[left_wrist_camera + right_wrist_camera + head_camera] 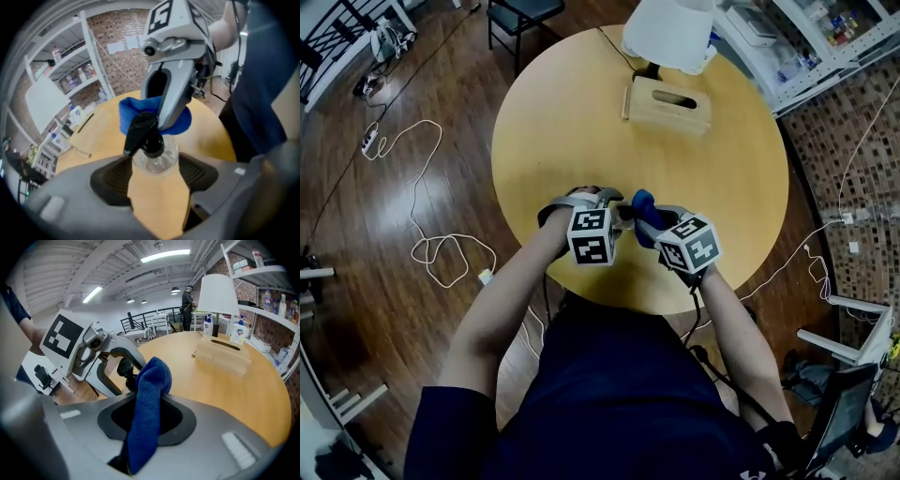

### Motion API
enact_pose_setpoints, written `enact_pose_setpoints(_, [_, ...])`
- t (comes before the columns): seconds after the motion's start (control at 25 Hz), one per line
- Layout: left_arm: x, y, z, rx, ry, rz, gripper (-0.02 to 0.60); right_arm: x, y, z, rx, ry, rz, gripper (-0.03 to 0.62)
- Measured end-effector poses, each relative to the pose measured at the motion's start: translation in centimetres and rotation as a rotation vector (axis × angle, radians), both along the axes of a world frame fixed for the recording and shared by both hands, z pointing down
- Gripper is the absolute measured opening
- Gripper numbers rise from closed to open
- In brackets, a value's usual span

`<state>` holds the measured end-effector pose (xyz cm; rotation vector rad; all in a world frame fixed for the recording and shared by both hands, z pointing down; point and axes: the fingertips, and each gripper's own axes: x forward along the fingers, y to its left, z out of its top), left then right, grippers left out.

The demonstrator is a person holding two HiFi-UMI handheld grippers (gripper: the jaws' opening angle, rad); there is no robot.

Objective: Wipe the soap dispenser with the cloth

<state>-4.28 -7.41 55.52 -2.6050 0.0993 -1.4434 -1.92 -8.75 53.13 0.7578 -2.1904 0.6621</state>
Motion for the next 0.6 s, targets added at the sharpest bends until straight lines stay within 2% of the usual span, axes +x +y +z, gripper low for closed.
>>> enact_pose_setpoints(0.08, [-0.2,0.1,0.1,-0.009,-0.04,0.097,0.311,-0.2,-0.7,-0.1,-0.009,-0.021,0.018,0.095])
enact_pose_setpoints(0.12, [-0.2,0.0,0.0,-0.017,-0.042,0.108,0.314,-0.2,-0.8,-0.2,-0.011,-0.031,0.033,0.095])
enact_pose_setpoints(0.16, [-0.2,-0.1,0.0,-0.029,-0.024,0.084,0.318,-0.3,-0.8,-0.2,-0.012,-0.042,0.051,0.095])
enact_pose_setpoints(0.2, [-0.2,-0.2,-0.2,-0.044,0.017,0.024,0.327,-0.3,-0.6,-0.2,-0.014,-0.055,0.07,0.095])
enact_pose_setpoints(0.32, [-0.2,-0.7,-1.4,-0.111,0.21,-0.27,0.381,-0.2,0.4,-0.2,-0.032,-0.102,0.117,0.095])
enact_pose_setpoints(0.4, [-0.1,-0.4,-1.5,-0.138,0.269,-0.403,0.385,0.1,1.0,-0.2,-0.042,-0.12,0.133,0.095])
enact_pose_setpoints(0.44, [0.1,-0.1,-1.3,-0.13,0.265,-0.421,0.384,0.2,1.2,-0.1,-0.044,-0.121,0.135,0.094])
enact_pose_setpoints(0.52, [0.4,0.0,-0.7,-0.082,0.233,-0.406,0.381,0.4,1.2,0.0,-0.046,-0.114,0.134,0.094])
enact_pose_setpoints(0.6, [0.4,-0.4,-0.5,-0.038,0.212,-0.381,0.325,0.4,0.8,0.0,-0.041,-0.102,0.131,0.095])
